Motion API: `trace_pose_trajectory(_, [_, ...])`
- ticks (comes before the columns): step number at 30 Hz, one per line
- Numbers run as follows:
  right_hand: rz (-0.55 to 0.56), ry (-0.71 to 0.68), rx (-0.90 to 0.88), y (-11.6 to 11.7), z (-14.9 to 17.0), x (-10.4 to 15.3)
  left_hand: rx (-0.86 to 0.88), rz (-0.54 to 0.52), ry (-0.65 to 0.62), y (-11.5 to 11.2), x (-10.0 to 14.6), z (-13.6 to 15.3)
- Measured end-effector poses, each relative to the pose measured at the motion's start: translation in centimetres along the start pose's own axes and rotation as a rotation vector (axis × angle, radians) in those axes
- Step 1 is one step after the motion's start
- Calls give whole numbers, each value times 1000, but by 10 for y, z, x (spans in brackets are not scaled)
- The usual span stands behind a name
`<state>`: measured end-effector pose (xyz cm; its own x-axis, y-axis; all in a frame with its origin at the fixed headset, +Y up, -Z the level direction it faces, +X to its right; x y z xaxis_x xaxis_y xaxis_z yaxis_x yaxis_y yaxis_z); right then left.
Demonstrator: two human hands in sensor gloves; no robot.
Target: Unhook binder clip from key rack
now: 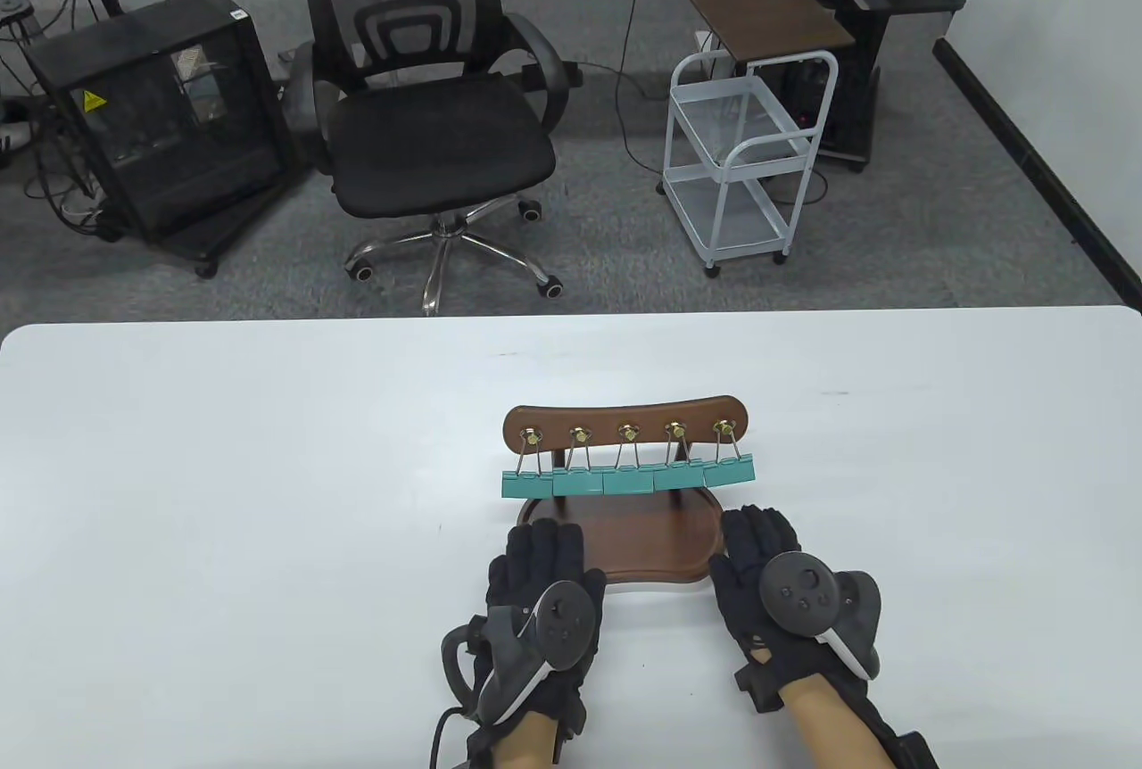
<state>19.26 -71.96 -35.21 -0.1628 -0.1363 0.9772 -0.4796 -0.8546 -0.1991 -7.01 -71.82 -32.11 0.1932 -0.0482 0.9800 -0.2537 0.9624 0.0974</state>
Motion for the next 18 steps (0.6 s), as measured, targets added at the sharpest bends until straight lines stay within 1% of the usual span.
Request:
trace_pose_trajectory(5, [8,39,-26,-4,12,-3,8,-3,0,0,0,0])
trace_pose_trajectory(11, [30,51,-112,-9,15,-5,11,-5,-2,1,0,0])
trace_pose_trajectory(15, [82,109,-241,-19,24,-10,24,-3,-6,1,0,-1])
trace_pose_trajectory(18, [113,178,-381,-28,34,-17,27,1,-10,0,0,-2])
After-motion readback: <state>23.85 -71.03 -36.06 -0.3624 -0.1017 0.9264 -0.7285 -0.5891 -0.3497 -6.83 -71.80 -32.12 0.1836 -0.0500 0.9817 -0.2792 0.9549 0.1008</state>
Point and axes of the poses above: the tracker on the back of each hand, its own z axis roughly to the little-finger side, its own x axis roughly from the fingertips to the wrist, y = z × x, the point moved 5 cm from there along -x, roughly from the wrist to the fingertips, and after that the axes turned 13 degrees about y, right-handed, at the moved point
